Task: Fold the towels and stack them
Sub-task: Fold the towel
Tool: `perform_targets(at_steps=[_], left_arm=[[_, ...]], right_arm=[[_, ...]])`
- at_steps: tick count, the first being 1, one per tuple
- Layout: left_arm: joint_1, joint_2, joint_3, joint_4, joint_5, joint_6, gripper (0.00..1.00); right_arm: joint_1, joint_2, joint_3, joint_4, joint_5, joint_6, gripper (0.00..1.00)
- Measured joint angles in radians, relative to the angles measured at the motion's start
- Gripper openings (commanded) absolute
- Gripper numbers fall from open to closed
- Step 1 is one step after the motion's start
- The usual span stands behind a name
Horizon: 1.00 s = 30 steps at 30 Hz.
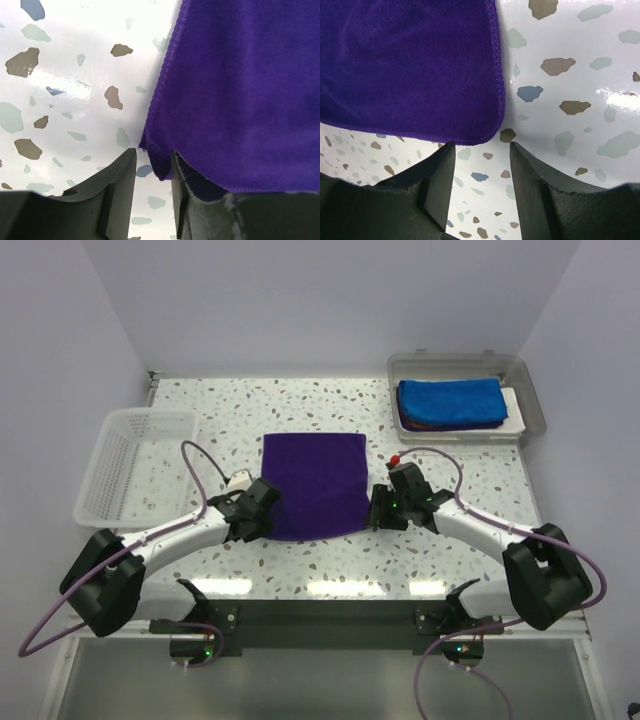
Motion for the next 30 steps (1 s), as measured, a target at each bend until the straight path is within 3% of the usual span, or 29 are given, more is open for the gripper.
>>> perform_targets(at_steps=[10,23,30], left_arm=[[0.0,0.035,-0.004,0.006,0.001,0.009,0.03],[0.0,0.0,0.013,-0.013,-0.01,0.03,0.0],[0.0,0.0,0.013,-0.014,-0.011,0.037,0.0]], right_arm=[[0.0,0.016,-0.048,0.087,-0.01,0.08,0.51],[0.0,0.035,-0.076,0.166,-0.003,0.175,0.44],[0.0,0.05,-0.076,0.193,0.001,0.208,0.28]])
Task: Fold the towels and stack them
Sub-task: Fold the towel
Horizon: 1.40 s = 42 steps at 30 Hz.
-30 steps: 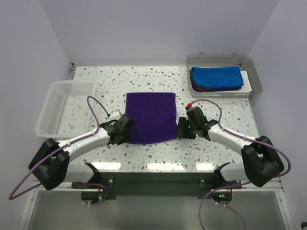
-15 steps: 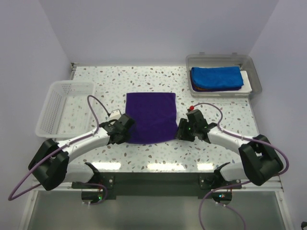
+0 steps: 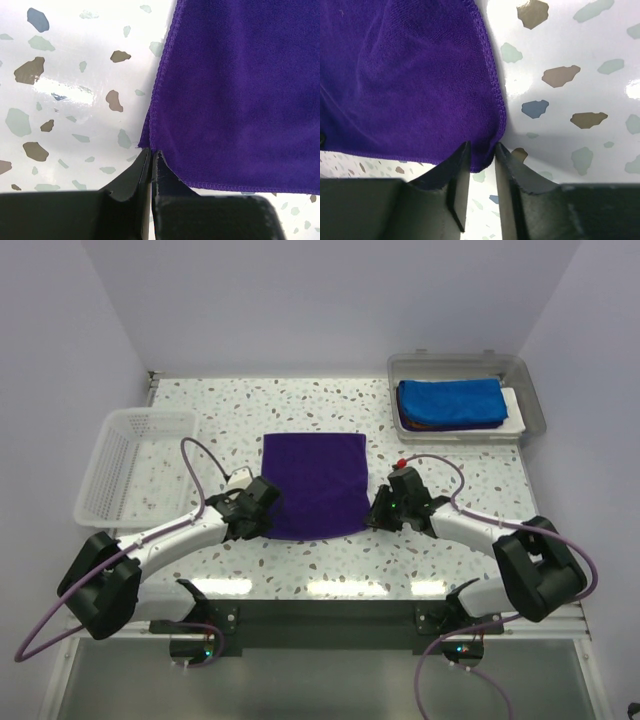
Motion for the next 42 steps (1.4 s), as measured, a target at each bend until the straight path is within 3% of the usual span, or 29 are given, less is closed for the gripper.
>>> perform_targets(at_steps=[5,19,24,30,42], left_arm=[[0.0,0.0,0.002,-0.004,-0.002,0.013,0.0],[0.005,-0.04,0.018,-0.036,-0.01,0.029,0.0],[0.063,-0.04,0.105,-0.076,0.005,0.094,0.0],[0.217,0.054,0.417,-0.066,0.039,0.244,0.0],[0.403,0.528,1.155,0.098,0.096,0.461,0.0]], right_arm=[[0.0,0.0,-0.002,-0.003,0.017,0.006,0.0],[0.0,-0.158,0.01,-0.188,0.075,-0.02,0.0],[0.0,-0.162,0.137,-0.275,0.091,-0.057,0.0],[-0.027,-0.045,0.467,-0.306,0.144,-0.137,0.0],[-0.201,0.394,1.116,-0.187,0.175,-0.285,0.0]])
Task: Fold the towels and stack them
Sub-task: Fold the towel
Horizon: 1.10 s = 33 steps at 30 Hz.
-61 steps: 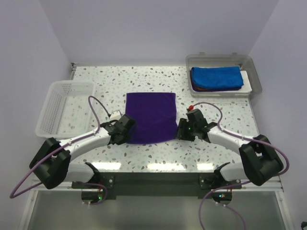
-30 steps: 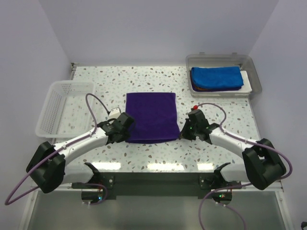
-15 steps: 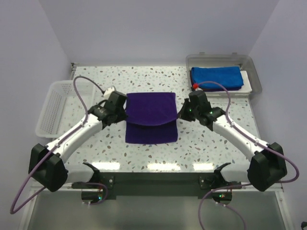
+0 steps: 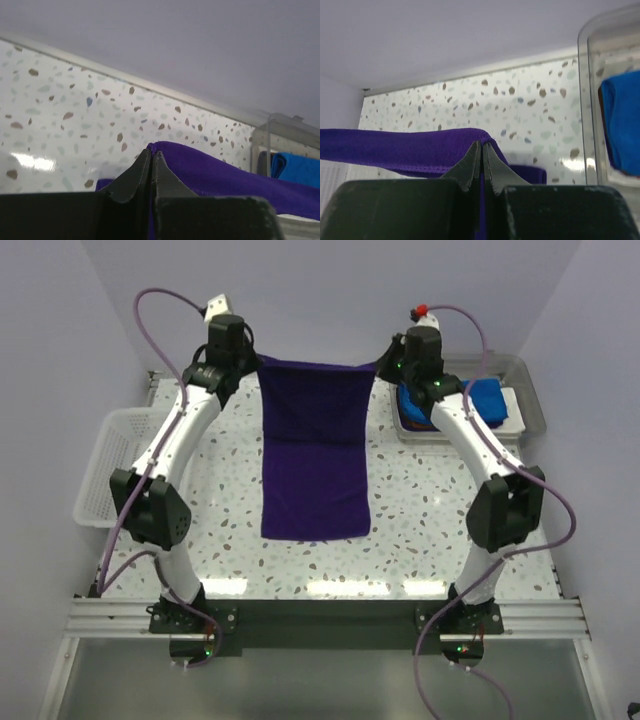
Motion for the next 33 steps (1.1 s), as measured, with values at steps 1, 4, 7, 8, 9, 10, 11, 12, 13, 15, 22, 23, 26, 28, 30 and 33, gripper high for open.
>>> perform_targets(at_steps=[1,4,7,8,9,10,11,12,13,15,22,23,26,28,30,33], left_arm=[[0.009,0.033,0.037,0.026,0.005,0.008,0.0],[0.036,0.14,0.135,0.121,0.041,0.037,0.0],[0.059,0.227,0.198,0.211,0.077,0.063,0.0],[0.067,0.25,0.212,0.248,0.09,0.072,0.0],[0.076,0.27,0.219,0.286,0.102,0.077,0.0],[0.084,0.287,0.224,0.322,0.112,0.081,0.0],[0.091,0.302,0.228,0.353,0.122,0.083,0.0],[0.098,0.314,0.235,0.375,0.129,0.084,0.0],[0.106,0.331,0.249,0.403,0.139,0.087,0.0],[0.119,0.369,0.298,0.436,0.159,0.092,0.0],[0.132,0.386,0.311,0.51,0.217,0.098,0.0],[0.132,0.372,0.275,0.518,0.225,0.097,0.0],[0.133,0.318,0.135,0.512,0.248,0.096,0.0],[0.134,0.288,0.048,0.497,0.263,0.095,0.0],[0.134,0.257,-0.026,0.47,0.271,0.094,0.0],[0.134,0.189,-0.135,0.415,0.281,0.087,0.0]], right_arm=[[-0.013,0.039,0.052,0.023,-0.003,-0.014,0.0],[-0.043,0.158,0.204,0.079,-0.018,-0.055,0.0],[-0.064,0.289,0.365,0.128,-0.035,-0.096,0.0],[-0.068,0.322,0.408,0.139,-0.041,-0.106,0.0],[-0.073,0.366,0.463,0.151,-0.049,-0.119,0.0],[-0.077,0.406,0.512,0.164,-0.055,-0.129,0.0],[-0.082,0.446,0.561,0.177,-0.061,-0.138,0.0],[-0.086,0.482,0.604,0.188,-0.069,-0.144,0.0],[-0.09,0.515,0.646,0.194,-0.075,-0.149,0.0],[-0.095,0.572,0.718,0.212,-0.084,-0.154,0.0],[-0.109,0.573,0.661,0.284,-0.136,-0.149,0.0],[-0.111,0.551,0.614,0.286,-0.15,-0.148,0.0],[-0.115,0.485,0.468,0.271,-0.188,-0.136,0.0],[-0.117,0.441,0.382,0.236,-0.218,-0.129,0.0],[-0.118,0.396,0.309,0.191,-0.246,-0.122,0.0],[-0.119,0.318,0.209,0.116,-0.288,-0.113,0.0]])
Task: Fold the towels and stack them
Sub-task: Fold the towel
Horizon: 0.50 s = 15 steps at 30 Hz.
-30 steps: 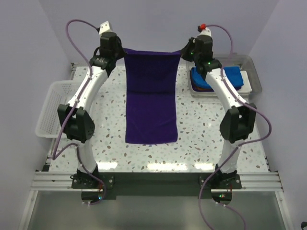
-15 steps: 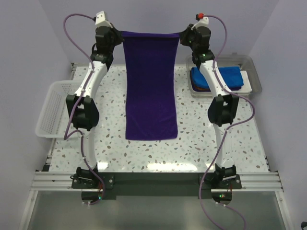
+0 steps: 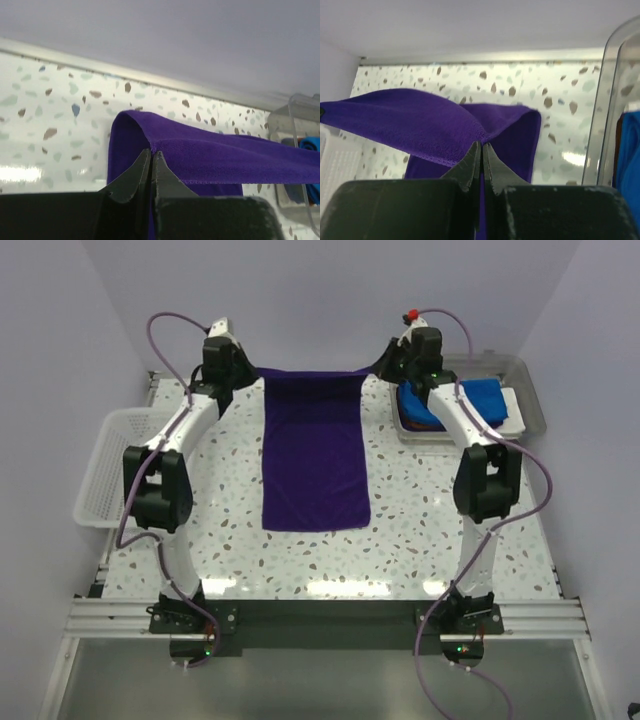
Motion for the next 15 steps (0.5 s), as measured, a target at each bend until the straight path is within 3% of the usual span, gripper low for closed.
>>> perform_targets(at_steps=[7,15], left_arm=[[0.0,-0.247,-0.191,-0.156,0.037,-0.043,0.0],[-0.003,-0.519,-0.555,-0.289,0.103,-0.088,0.01]], right_arm=[[0.011,-0.243,-0.241,-0.135,-0.062,0.03,0.0],[0.055,-0.537,-0.637,-0.222,-0.111,0.062,0.0]])
